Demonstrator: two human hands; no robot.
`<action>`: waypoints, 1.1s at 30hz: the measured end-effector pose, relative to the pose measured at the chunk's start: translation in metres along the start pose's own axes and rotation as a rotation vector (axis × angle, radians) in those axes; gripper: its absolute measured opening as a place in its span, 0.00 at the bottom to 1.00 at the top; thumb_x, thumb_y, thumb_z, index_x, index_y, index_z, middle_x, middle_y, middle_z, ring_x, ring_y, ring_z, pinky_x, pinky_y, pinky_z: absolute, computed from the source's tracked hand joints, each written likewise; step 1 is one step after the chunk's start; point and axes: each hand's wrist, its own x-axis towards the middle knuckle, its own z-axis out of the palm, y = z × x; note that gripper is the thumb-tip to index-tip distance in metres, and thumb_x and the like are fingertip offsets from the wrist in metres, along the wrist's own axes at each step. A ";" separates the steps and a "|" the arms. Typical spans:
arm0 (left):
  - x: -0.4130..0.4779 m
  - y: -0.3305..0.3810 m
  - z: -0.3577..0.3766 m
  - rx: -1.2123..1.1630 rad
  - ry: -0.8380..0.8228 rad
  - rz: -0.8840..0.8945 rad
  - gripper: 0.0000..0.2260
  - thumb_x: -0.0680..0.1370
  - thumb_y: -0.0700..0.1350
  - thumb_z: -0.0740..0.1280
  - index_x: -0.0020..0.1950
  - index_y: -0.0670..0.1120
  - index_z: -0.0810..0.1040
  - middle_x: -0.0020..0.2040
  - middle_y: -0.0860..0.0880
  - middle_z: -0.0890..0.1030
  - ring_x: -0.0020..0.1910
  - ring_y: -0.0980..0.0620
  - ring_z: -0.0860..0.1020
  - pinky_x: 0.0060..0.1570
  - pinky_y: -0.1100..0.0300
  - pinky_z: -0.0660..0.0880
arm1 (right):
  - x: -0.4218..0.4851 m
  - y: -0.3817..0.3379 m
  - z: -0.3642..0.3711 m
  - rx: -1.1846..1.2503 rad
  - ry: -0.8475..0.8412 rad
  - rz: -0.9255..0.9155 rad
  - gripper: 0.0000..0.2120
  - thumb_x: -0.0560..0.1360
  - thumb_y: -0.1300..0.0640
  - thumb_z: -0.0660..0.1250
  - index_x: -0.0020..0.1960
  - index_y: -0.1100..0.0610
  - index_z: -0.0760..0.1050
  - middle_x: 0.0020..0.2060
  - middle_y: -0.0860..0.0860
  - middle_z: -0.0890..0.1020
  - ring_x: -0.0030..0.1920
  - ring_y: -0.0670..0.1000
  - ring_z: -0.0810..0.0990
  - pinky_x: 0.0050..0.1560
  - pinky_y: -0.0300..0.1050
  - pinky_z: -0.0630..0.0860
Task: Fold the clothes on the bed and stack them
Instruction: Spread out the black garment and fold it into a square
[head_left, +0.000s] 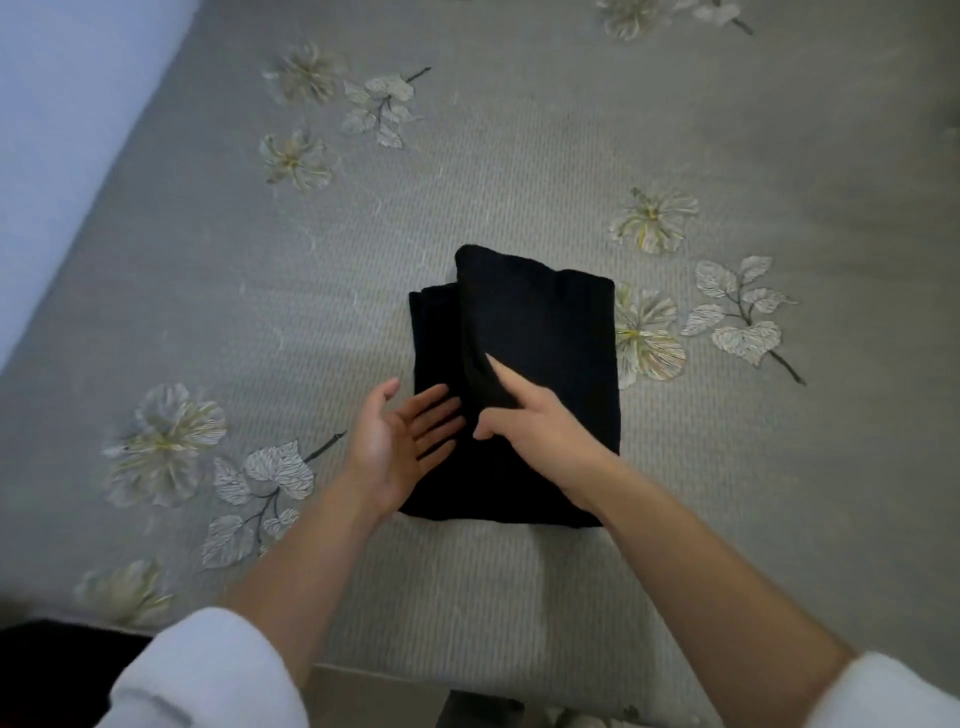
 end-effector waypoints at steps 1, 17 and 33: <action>0.000 0.002 -0.006 0.004 0.013 -0.004 0.23 0.80 0.58 0.51 0.62 0.45 0.76 0.59 0.44 0.80 0.59 0.46 0.78 0.60 0.52 0.72 | 0.004 0.007 0.011 -0.066 -0.057 0.010 0.33 0.71 0.64 0.66 0.68 0.35 0.67 0.52 0.40 0.82 0.51 0.39 0.80 0.49 0.32 0.75; 0.015 0.000 -0.002 0.617 0.318 0.447 0.17 0.76 0.41 0.69 0.65 0.45 0.75 0.57 0.48 0.81 0.56 0.53 0.79 0.58 0.55 0.76 | -0.006 0.050 -0.037 -0.260 0.599 0.020 0.07 0.74 0.63 0.65 0.49 0.53 0.77 0.37 0.50 0.80 0.39 0.47 0.80 0.39 0.39 0.74; -0.010 -0.026 -0.035 0.690 0.191 0.070 0.12 0.73 0.41 0.71 0.55 0.43 0.77 0.50 0.46 0.83 0.44 0.52 0.83 0.37 0.62 0.76 | -0.042 0.088 -0.075 -0.088 0.395 0.357 0.21 0.66 0.58 0.76 0.55 0.56 0.71 0.46 0.55 0.83 0.40 0.51 0.85 0.35 0.43 0.80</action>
